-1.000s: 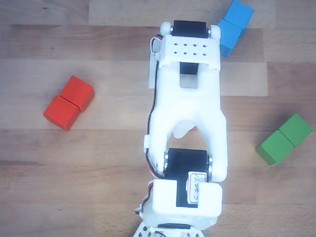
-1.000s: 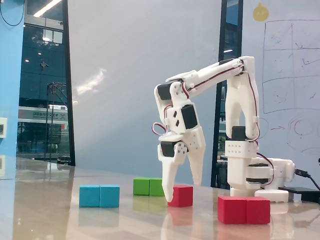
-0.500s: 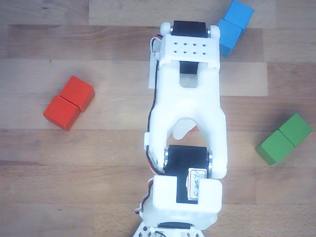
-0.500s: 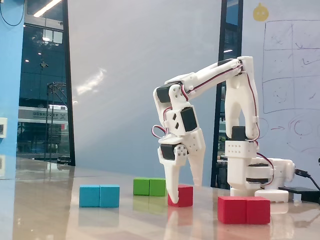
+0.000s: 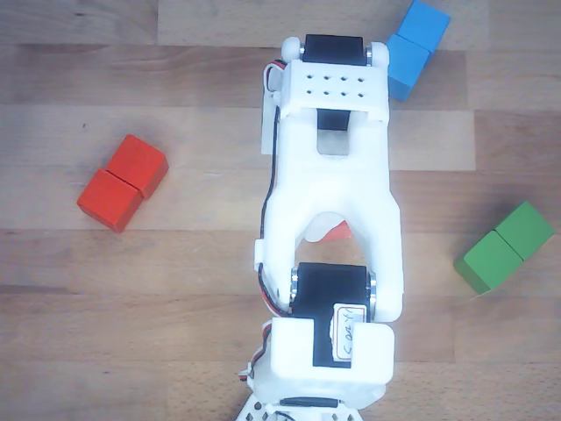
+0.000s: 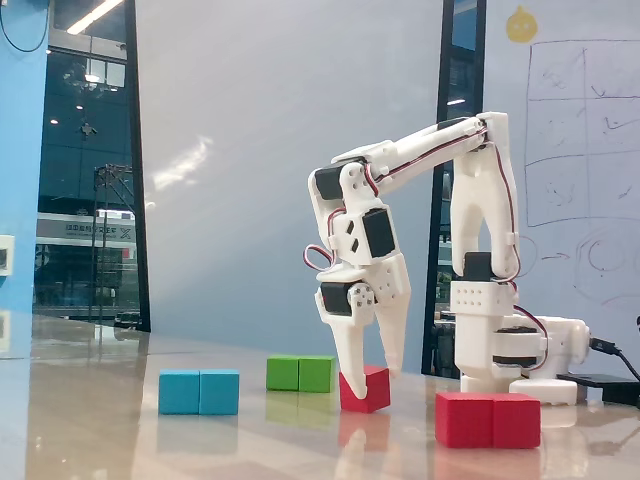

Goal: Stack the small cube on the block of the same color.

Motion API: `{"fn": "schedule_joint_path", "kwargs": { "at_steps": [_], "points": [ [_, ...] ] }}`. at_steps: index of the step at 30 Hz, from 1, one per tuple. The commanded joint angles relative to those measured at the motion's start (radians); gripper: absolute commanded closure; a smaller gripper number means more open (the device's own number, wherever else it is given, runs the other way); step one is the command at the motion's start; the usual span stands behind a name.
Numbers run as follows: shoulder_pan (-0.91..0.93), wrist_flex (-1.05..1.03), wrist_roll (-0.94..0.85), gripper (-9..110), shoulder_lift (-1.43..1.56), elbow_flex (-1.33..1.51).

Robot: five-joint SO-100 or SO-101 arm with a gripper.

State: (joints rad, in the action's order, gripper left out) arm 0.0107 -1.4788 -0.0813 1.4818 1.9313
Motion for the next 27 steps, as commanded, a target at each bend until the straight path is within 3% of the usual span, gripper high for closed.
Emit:
{"fn": "schedule_joint_path", "kwargs": {
  "at_steps": [1, 15, 27],
  "points": [
    [0.009, -0.002, -0.005, 94, 0.029, -0.011],
    [0.006, -0.038, -0.008, 94, 0.199, -0.13],
    [-0.023, -0.218, -0.008, 94, 0.29, -0.46]
  ]
}}
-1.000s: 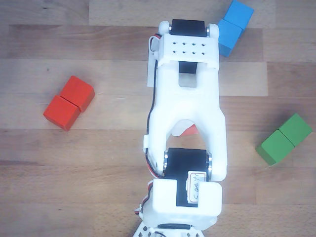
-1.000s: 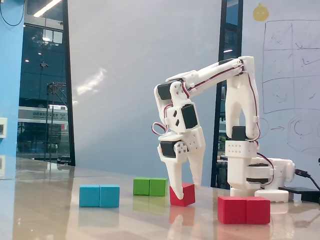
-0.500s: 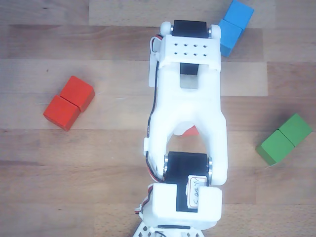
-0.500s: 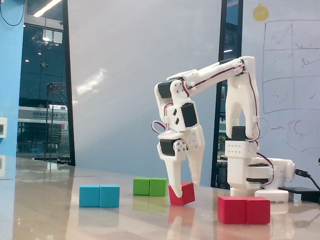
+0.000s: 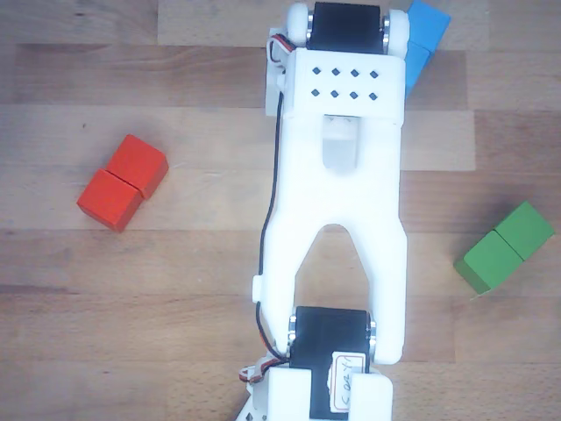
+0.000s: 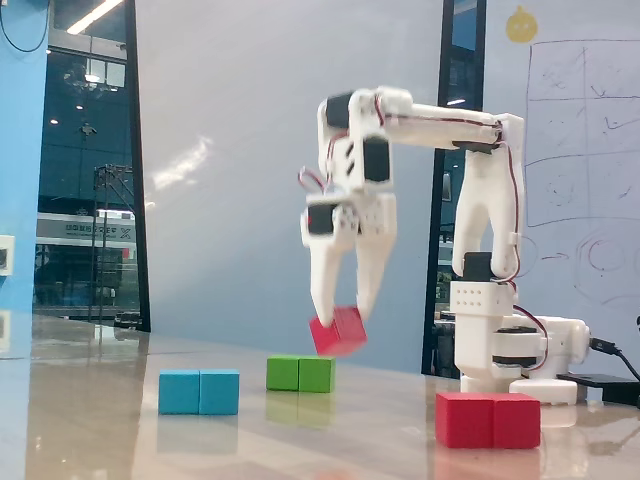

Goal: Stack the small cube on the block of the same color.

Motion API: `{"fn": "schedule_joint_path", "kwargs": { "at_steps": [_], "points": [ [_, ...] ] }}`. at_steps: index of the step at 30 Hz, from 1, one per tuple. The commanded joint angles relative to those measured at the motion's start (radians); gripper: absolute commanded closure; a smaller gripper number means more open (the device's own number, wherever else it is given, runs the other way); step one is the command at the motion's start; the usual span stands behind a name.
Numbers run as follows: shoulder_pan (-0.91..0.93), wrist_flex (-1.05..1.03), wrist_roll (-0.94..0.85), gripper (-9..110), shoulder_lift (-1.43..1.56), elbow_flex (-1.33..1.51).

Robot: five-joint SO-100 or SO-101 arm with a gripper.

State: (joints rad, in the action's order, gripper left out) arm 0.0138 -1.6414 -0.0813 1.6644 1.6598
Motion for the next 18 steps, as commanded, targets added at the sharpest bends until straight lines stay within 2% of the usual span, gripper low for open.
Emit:
{"fn": "schedule_joint_path", "kwargs": {
  "at_steps": [1, 6, 18],
  "points": [
    [-0.043, -0.071, -0.008, 94, 0.11, -0.222],
    [-0.158, -0.095, -0.008, 94, 0.11, -0.318],
    [-0.509, -0.095, -0.008, 94, 0.11, -0.322]
  ]
}}
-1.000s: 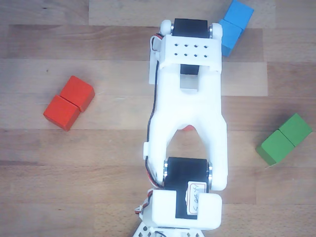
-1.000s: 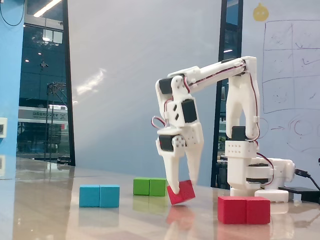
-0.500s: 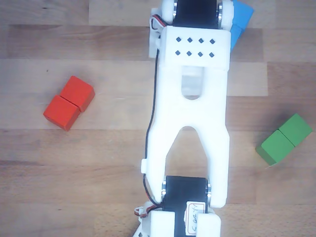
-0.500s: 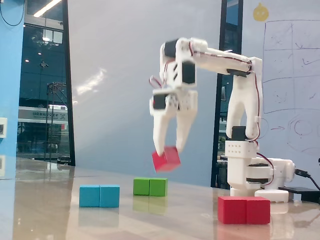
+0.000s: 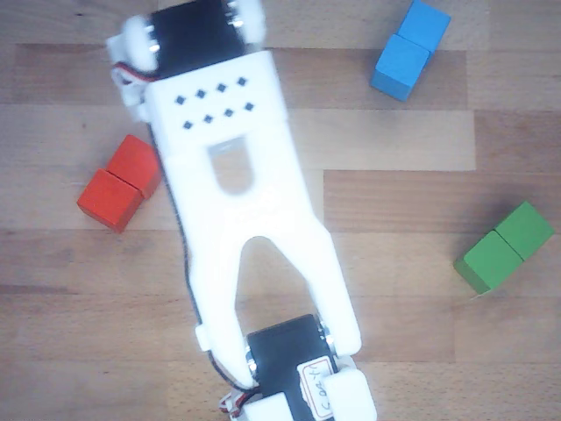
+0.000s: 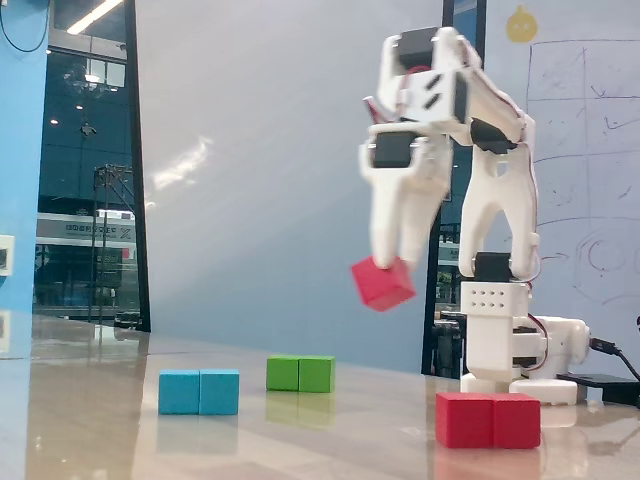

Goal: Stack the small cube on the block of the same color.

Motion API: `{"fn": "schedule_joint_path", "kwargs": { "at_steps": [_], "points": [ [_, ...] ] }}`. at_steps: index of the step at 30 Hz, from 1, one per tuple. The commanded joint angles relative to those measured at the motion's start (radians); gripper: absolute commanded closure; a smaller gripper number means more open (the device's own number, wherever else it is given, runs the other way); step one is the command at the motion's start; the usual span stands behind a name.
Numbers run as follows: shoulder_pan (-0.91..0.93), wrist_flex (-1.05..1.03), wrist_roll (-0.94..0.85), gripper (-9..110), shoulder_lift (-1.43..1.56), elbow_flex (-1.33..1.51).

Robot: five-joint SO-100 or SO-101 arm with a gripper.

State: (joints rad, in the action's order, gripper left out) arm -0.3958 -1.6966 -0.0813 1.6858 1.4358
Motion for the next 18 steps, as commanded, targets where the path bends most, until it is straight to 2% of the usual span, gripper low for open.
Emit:
{"fn": "schedule_joint_path", "kwargs": {
  "at_steps": [1, 12, 18],
  "points": [
    [-0.129, -0.04, -0.008, 94, 0.089, -0.098],
    [-0.36, -0.038, -0.008, 94, 0.077, -0.098],
    [-0.379, -0.02, -0.008, 94, 0.034, -0.098]
  ]
}}
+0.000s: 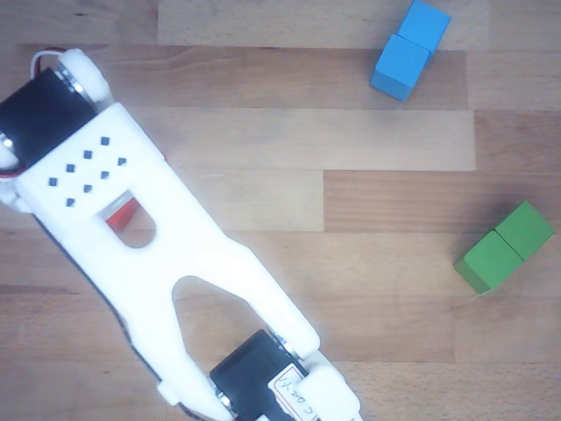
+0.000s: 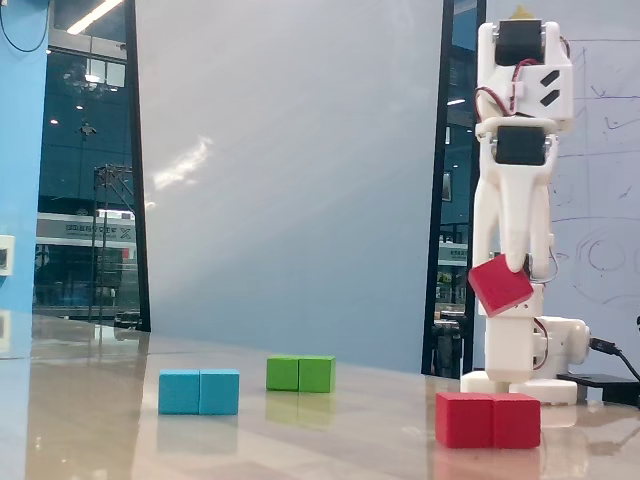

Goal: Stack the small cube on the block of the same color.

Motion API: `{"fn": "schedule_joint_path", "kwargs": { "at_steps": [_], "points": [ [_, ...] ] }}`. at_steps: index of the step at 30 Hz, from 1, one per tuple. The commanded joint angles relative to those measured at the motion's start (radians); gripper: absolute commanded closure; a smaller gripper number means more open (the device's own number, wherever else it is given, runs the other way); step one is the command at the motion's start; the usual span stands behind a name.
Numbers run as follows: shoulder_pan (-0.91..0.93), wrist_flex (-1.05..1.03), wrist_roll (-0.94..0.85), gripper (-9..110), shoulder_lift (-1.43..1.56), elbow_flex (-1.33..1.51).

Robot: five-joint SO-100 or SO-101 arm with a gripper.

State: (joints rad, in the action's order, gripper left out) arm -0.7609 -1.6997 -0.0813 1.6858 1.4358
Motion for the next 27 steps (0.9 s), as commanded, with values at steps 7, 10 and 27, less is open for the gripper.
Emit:
{"fn": "schedule_joint_path", "kwargs": {
  "at_steps": [7, 10, 27],
  "points": [
    [-0.012, 0.017, -0.008, 94, -0.055, -0.098],
    [-0.012, 0.037, -0.008, 94, -0.086, -0.098],
    [0.081, 0.098, -0.008, 94, -0.195, -0.097]
  ]
}}
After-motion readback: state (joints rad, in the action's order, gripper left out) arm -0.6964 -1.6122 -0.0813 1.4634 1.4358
